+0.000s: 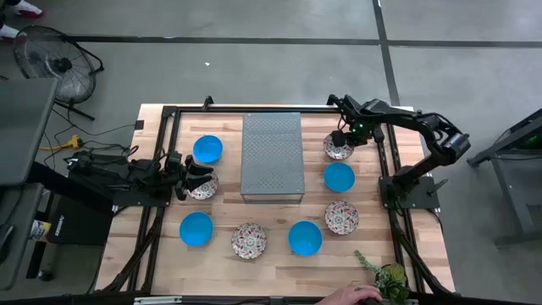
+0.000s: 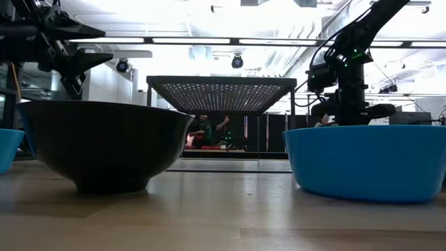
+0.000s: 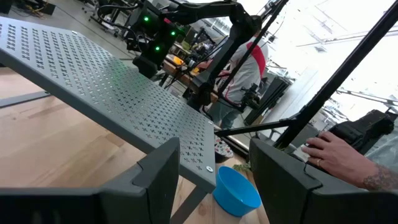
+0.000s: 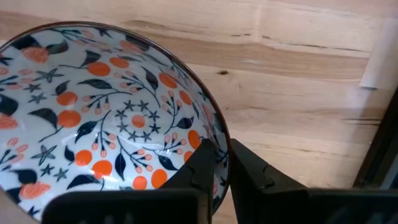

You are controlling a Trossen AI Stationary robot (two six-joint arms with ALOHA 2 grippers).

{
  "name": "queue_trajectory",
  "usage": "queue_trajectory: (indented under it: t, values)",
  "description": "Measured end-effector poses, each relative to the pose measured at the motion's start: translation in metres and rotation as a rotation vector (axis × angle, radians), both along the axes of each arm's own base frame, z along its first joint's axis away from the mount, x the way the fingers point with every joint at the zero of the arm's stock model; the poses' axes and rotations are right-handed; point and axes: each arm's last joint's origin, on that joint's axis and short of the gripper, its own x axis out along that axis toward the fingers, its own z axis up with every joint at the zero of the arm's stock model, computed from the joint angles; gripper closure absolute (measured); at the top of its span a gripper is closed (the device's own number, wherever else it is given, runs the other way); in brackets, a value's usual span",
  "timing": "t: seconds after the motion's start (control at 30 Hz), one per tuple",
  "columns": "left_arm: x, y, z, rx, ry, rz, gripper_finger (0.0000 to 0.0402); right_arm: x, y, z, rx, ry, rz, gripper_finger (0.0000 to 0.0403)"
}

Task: Pick & Place Mini bowls
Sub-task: Put the white patterned bowl on the shelf

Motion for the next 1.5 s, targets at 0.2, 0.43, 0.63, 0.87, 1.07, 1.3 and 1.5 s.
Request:
queue_trajectory:
  t: [0.2,0.43,0.63,0.87,1.07,1.3,1.5]
  values:
    - [0.0,0.0,0.0,0.0,0.0,0.0,0.0211,0.0,0.0,-0.001,0.002,0.002,0.002,0.0381]
    - [0.0,0.0,0.0,0.0,0.0,0.0,0.0211,0.0,0.0,-0.001,0.011,-0.012,0.002,0.039]
    - [0.0,0.0,0.0,0.0,0.0,0.0,0.0211,0.0,0.001,0.002,0.009,-0.028,-0.002,0.039]
    - [0.0,0.0,0.0,0.0,0.0,0.0,0.0211,-0.002,0.006,0.014,0.005,-0.102,-0.004,0.0402]
    - [0.0,0.0,0.0,0.0,0.0,0.0,0.0211,-0.004,0.01,0.021,0.004,-0.137,-0.017,0.0402]
    - [0.0,0.0,0.0,0.0,0.0,0.0,0.0211,-0.005,0.012,0.026,-0.012,-0.166,-0.018,0.0402]
    - [0.0,0.0,0.0,0.0,0.0,0.0,0.0211,-0.007,0.013,0.034,-0.034,-0.187,-0.02,0.0402]
